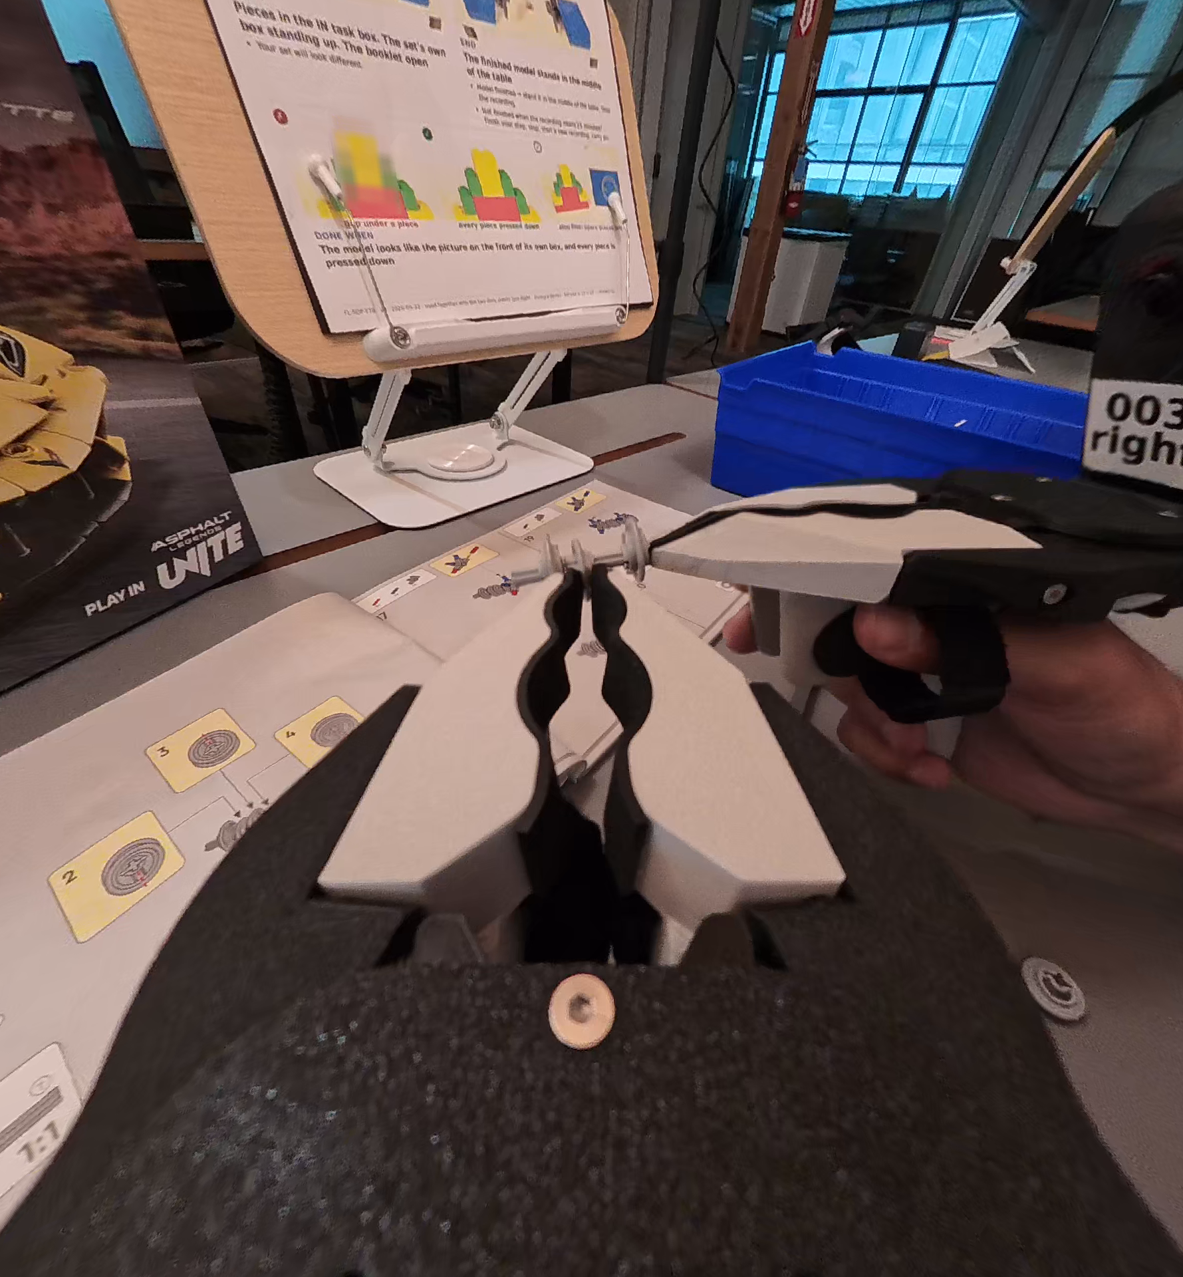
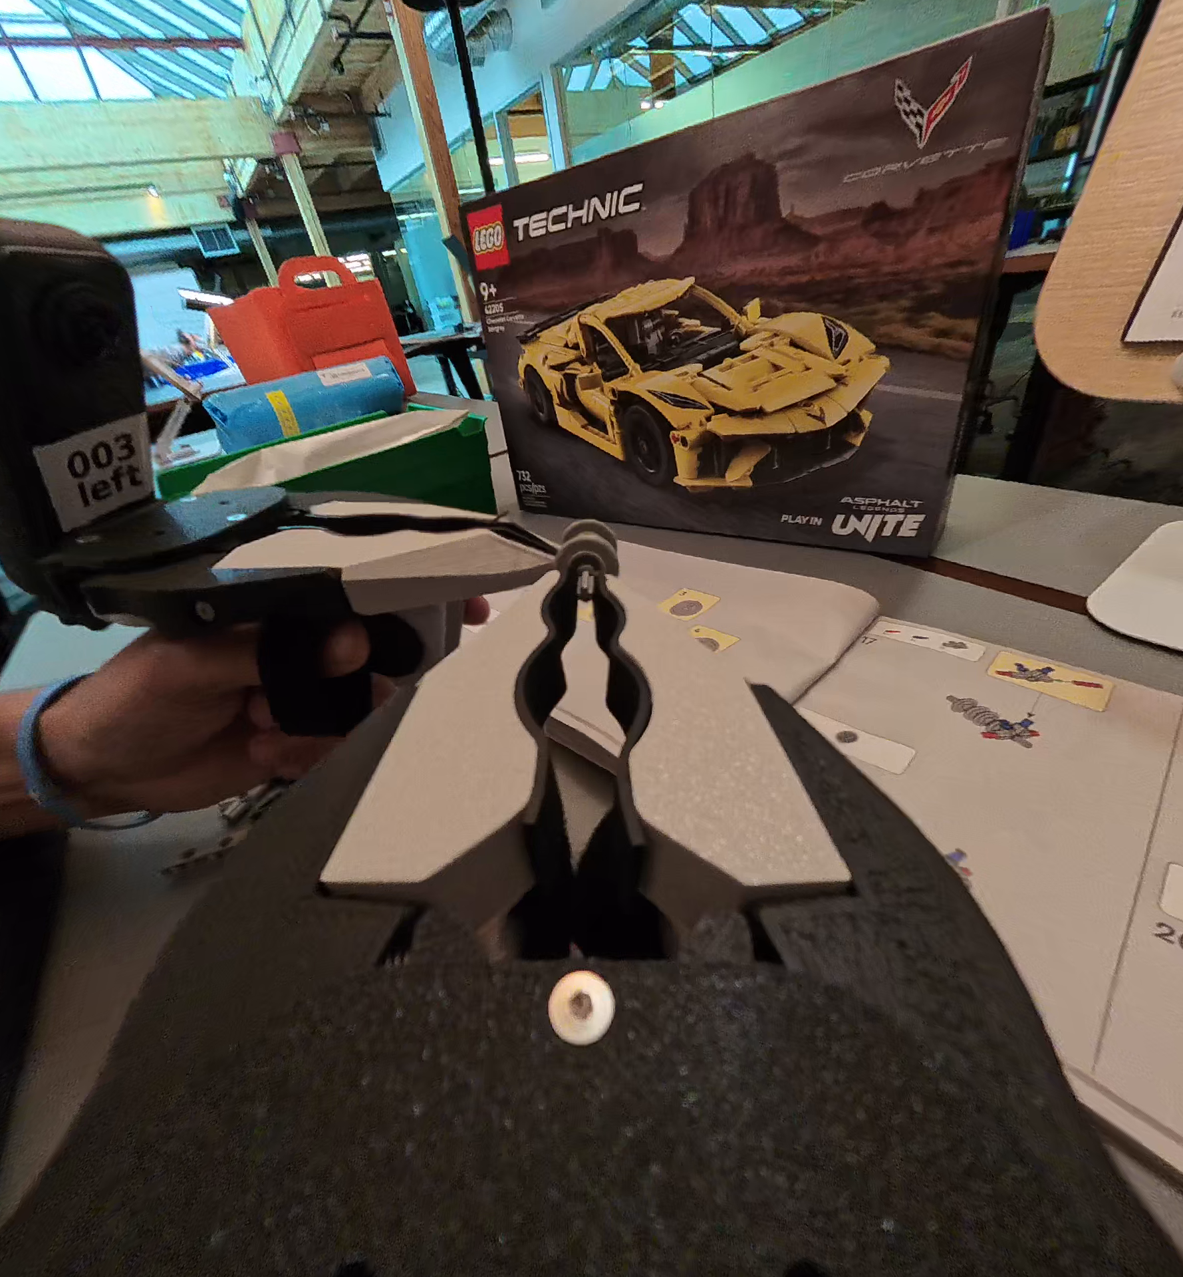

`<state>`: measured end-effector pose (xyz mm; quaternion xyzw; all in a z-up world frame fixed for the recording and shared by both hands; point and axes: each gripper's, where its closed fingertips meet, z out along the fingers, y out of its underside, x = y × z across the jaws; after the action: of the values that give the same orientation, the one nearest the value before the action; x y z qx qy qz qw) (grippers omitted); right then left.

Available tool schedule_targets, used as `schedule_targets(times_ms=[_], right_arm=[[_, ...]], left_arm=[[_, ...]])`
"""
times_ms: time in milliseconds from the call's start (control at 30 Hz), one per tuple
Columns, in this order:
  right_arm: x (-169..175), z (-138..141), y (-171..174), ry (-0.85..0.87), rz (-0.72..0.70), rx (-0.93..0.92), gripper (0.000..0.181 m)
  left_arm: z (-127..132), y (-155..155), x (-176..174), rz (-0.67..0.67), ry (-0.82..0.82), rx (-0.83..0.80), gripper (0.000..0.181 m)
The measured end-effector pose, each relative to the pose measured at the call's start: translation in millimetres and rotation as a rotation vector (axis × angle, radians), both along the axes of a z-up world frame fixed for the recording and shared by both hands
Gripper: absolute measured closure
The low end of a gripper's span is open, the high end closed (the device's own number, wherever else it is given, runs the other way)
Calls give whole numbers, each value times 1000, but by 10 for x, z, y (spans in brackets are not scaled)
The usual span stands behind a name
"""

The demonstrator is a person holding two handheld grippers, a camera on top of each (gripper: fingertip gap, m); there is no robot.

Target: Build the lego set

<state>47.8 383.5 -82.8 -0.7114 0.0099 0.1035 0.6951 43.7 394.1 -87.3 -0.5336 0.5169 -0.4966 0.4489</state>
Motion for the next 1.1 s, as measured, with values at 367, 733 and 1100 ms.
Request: schedule_targets(times_ms=[367,733,1100], right_arm=[[3,-52,-6,-7,2,-22,178],[3,-72,-3,22,14,-31,178],[-9,-94,48,1,16,-59,178]], left_arm=[[-21,-21,-4,-12,13,79,180],[-33,-56,-2,-26,19,81,180],[-59,41,3,50,44,88,181]])
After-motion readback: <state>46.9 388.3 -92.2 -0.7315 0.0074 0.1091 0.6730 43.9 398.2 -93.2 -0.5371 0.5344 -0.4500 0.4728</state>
